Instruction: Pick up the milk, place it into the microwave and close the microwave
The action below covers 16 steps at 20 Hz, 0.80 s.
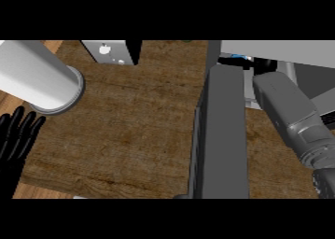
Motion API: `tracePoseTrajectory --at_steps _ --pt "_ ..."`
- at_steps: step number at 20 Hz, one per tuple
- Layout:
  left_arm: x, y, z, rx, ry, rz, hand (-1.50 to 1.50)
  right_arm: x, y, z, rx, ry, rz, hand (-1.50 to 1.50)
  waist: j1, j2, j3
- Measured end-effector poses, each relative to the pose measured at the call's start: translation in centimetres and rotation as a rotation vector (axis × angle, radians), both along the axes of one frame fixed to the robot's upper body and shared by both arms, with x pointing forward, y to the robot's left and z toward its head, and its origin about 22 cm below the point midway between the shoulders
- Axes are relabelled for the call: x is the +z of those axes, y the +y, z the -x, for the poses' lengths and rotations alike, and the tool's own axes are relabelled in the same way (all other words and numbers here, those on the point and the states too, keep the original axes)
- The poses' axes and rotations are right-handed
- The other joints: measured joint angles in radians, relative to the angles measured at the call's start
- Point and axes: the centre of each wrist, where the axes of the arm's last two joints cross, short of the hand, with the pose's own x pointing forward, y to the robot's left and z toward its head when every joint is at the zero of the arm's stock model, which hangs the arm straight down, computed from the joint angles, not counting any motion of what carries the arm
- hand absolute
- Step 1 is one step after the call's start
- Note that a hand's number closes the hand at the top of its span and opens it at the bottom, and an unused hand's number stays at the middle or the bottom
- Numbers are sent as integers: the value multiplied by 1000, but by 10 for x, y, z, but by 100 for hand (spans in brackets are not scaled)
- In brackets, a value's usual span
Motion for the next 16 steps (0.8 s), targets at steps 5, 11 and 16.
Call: tracePoseTrajectory --at_steps 5,11,16 --pt "-2 -6 -3 -12 4 -6 -150 -1 5 0 58 18 -66 -150 -6 -3 0" --pt "-4 -15 -4 -18 8 -9 -150 -12 -5 5 71 40 -99 -150 -19 -10 -1" --pt "-4 -25 -7 -29 9 -15 -150 -16 -14 8 69 45 -102 -150 -29 -14 -1"
